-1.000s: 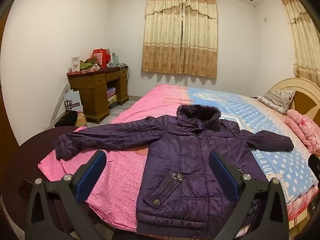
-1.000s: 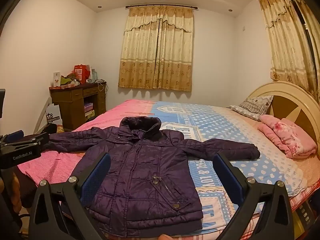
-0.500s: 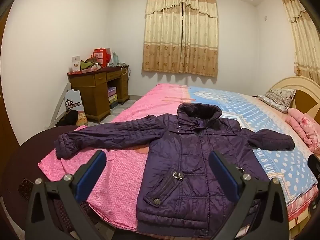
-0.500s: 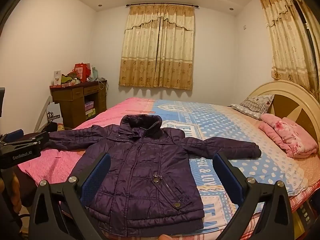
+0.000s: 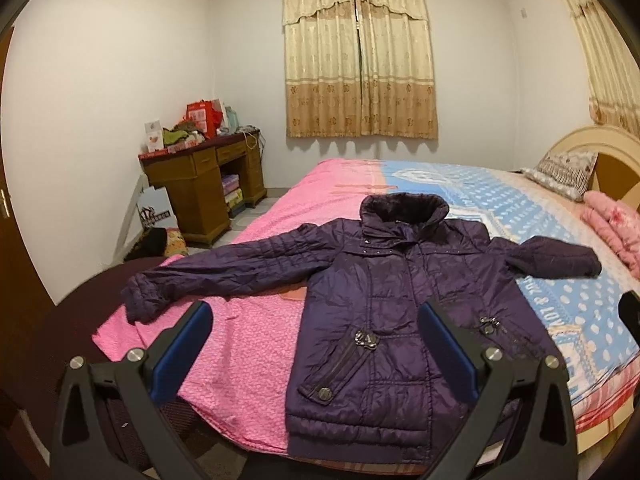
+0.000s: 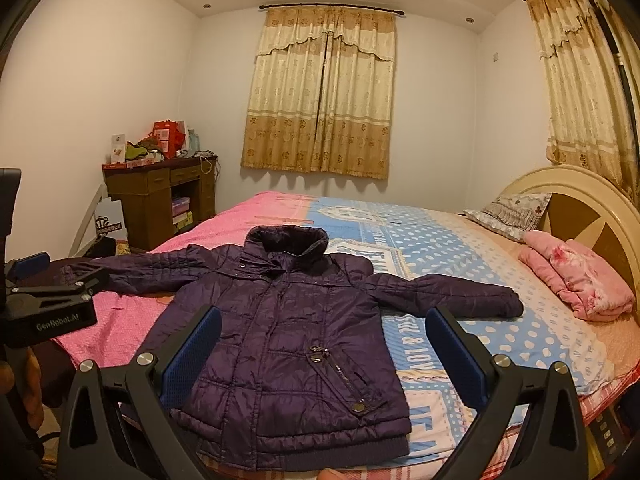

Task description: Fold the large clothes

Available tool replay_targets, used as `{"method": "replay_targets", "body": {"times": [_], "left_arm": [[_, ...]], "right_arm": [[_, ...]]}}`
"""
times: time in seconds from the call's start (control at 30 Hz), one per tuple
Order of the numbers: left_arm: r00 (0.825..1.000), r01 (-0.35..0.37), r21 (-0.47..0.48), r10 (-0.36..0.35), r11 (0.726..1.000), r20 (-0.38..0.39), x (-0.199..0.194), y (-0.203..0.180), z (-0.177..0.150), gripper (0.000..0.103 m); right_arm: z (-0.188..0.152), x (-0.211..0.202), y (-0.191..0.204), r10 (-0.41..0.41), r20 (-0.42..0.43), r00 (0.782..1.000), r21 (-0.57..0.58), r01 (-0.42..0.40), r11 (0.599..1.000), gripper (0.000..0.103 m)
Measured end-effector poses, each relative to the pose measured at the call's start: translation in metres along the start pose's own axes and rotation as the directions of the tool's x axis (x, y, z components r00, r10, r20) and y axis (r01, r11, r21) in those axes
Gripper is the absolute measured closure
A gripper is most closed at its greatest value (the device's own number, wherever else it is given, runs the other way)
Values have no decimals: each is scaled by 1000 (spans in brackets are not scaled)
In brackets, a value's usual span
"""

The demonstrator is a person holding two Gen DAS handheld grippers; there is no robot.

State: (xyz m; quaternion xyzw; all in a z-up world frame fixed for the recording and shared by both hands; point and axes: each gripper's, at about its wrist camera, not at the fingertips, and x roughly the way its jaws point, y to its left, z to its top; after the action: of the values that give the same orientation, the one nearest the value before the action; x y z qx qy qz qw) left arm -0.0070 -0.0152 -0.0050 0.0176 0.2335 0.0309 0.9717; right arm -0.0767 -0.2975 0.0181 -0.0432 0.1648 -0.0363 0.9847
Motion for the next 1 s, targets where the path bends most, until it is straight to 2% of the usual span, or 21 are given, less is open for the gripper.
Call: {"method": "replay_targets", "body": {"times": [0.33, 1.0], "left_arm": [[996, -42, 20, 43, 999, -77, 3, -1, -14, 0], [997, -23, 0, 23, 1000, -78, 3, -3, -12, 0]], "right_arm": [[1, 0, 6, 30, -11, 999, -1, -30, 1000, 1], [-7, 5, 15, 58, -36, 998, -12, -59, 998, 1]]}}
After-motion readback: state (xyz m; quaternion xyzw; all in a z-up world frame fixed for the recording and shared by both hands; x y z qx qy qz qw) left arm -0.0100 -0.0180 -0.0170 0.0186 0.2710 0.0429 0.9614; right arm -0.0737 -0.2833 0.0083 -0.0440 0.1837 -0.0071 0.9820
